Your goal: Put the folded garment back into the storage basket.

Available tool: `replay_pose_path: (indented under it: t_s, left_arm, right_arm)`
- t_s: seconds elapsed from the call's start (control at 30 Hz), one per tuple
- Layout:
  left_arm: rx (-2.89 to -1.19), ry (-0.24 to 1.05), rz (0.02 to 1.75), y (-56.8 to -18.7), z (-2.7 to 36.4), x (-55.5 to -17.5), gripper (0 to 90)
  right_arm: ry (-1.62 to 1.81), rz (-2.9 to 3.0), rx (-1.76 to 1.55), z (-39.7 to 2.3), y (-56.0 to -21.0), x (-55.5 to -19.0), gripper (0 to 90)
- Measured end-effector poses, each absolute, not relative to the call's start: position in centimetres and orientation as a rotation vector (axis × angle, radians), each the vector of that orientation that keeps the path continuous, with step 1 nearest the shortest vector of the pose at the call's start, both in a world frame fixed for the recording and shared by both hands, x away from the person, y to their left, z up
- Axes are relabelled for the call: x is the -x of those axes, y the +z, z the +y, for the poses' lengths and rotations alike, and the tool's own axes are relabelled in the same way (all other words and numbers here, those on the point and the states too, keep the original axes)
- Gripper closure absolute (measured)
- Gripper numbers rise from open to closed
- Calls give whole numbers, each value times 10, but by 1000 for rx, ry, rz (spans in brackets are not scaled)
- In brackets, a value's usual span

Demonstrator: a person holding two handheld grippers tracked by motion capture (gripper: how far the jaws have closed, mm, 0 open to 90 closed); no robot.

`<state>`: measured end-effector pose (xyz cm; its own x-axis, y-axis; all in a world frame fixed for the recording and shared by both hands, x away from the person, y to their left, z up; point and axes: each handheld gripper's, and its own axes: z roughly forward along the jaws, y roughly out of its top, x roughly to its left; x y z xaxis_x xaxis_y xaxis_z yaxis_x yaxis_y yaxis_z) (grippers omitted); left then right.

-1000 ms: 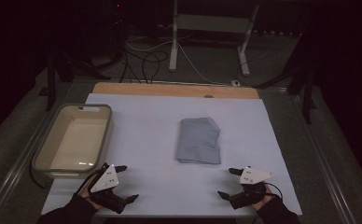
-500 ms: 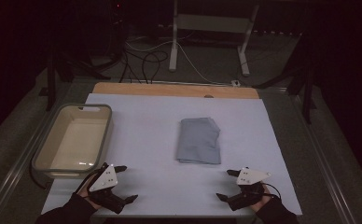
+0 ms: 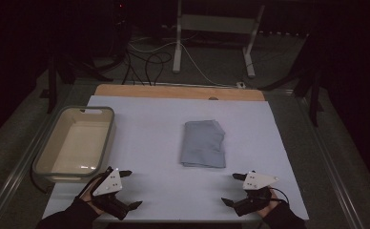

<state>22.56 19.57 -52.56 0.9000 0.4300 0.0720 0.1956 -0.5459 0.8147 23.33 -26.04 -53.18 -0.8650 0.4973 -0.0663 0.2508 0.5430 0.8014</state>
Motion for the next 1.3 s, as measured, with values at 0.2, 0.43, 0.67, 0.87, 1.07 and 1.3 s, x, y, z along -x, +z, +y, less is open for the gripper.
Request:
replay_pose_path:
  t_s: [0.2,0.43,0.67,0.87,1.07,1.3]
  left_arm:
    - [-2182,306,426,-520,190,-224,0]
    - [-2172,292,405,-509,187,-223,0]
    - [-2170,291,397,-499,182,-226,0]
    - [-2172,291,380,-489,177,-230,0]
    - [-2163,293,367,-479,174,-235,0]
    - [-2173,293,355,-470,172,-238,0]
  right_arm:
    - [1217,2499,-605,-259,-523,-231,85]
    - [1245,2479,-604,-260,-505,-227,84]
    - [1252,2471,-592,-259,-494,-226,78]
    - [1265,2459,-580,-259,-484,-227,76]
    - [1268,2440,-571,-261,-473,-230,76]
    - [1276,2429,-557,-260,-461,-234,76]
